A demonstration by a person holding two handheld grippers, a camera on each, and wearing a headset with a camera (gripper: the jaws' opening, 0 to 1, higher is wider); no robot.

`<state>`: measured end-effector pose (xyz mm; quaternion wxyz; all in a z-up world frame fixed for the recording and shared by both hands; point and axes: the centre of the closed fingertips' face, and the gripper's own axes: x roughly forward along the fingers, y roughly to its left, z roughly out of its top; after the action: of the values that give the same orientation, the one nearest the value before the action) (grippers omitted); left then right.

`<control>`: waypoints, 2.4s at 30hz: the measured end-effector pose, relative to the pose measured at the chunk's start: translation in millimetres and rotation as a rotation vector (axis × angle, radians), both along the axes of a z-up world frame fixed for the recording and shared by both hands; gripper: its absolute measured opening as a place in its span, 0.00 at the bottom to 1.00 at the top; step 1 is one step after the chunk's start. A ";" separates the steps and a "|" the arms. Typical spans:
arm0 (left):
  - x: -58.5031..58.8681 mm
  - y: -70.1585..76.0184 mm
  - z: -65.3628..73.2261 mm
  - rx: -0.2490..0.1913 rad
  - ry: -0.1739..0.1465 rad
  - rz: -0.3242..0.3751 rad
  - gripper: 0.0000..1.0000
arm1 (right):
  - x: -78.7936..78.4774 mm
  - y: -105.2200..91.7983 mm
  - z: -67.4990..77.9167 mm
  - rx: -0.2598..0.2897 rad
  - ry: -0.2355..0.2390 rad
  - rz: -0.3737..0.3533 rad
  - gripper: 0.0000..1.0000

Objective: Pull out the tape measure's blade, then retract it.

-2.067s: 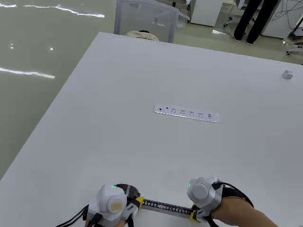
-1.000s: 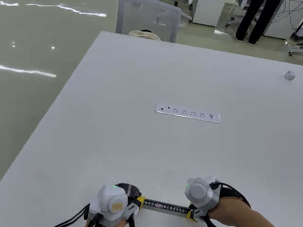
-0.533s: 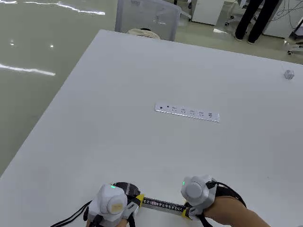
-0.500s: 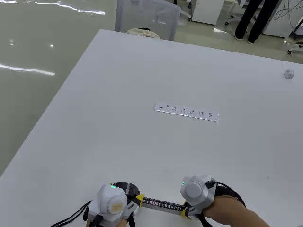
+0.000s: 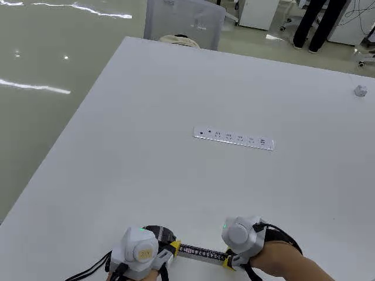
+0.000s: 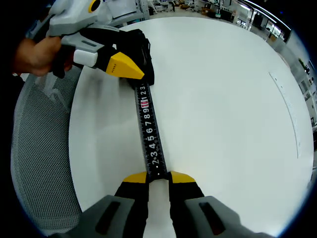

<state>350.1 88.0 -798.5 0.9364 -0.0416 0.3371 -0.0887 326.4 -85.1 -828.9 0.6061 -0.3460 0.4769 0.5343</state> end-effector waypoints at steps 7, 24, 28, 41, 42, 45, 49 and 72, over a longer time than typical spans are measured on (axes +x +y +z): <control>-0.1 0.0 -0.1 -0.010 0.005 -0.011 0.61 | 0.2 1.6 -0.9 0.004 0.002 -0.009 0.15; -0.4 -1.3 -1.0 -0.013 0.011 -0.037 0.61 | -0.8 7.9 -2.3 0.003 0.004 -0.005 0.15; -0.6 -1.4 -1.0 -0.014 0.012 -0.039 0.61 | -1.5 9.7 -1.3 0.002 0.006 -0.005 0.15; -0.7 -1.5 -1.5 -0.023 0.017 -0.040 0.61 | -1.8 15.7 -2.1 0.011 0.006 -0.003 0.15; -0.8 -1.6 -1.5 -0.023 0.018 -0.042 0.61 | -1.8 16.1 -1.7 0.011 0.005 -0.002 0.15; -1.0 -1.6 -1.5 -0.024 0.017 -0.042 0.61 | -2.1 17.7 -1.8 0.012 0.003 0.002 0.15; -0.8 -1.7 -1.5 -0.026 0.018 -0.044 0.61 | -2.0 19.8 -2.0 0.009 -0.003 0.007 0.15; -0.7 -1.7 -2.1 -0.041 0.020 -0.044 0.62 | -2.1 39.6 -2.7 0.031 -0.002 0.009 0.15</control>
<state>349.4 86.3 -800.5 0.9298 -0.0544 0.3453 -0.1156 324.3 -45.5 -831.6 0.6096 -0.3389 0.4664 0.5440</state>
